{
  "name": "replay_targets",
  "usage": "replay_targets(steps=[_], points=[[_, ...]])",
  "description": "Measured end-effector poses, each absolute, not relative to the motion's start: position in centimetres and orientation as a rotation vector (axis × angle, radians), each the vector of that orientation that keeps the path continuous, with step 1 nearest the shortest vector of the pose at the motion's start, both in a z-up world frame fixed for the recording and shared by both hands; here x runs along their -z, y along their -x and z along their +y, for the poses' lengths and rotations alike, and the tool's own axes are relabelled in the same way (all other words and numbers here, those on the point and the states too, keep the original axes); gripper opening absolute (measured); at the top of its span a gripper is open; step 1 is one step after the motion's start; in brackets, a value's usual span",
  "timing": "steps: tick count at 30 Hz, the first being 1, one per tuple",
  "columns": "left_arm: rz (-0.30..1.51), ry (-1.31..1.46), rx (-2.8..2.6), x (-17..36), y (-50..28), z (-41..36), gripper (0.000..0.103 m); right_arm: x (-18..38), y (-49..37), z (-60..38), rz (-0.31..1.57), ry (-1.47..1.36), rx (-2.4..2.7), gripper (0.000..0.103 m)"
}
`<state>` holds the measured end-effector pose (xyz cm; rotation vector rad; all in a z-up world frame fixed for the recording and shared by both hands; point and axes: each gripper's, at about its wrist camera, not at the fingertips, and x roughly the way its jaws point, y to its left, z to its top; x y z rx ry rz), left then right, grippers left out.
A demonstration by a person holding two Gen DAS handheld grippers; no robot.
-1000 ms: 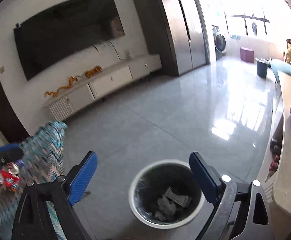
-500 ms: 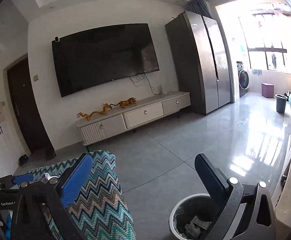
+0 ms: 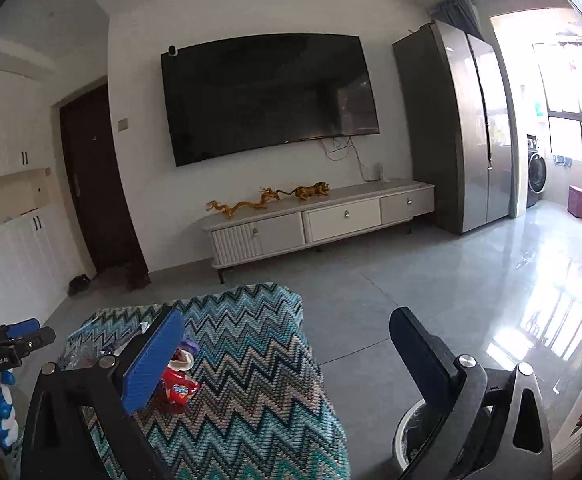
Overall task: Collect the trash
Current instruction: 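Return both tools to the table, then grasp the clear plastic bag with the left tool while the right tool grasps the red snack bag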
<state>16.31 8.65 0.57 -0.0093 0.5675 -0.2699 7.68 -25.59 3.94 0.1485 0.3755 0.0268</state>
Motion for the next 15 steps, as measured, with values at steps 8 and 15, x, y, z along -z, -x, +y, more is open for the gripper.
replay_targets(steps=[8, 15], points=[[0.633, 0.087, 0.105, 3.6, -18.7, 17.1, 0.085, -1.0, -12.0, -18.8, 0.505, -0.099, -0.169, 0.103], [0.745, 0.143, 0.042, 9.1, -21.9, 20.5, 0.085, 3.7, -17.4, -13.3, 0.676, -0.082, -0.29, 0.103]])
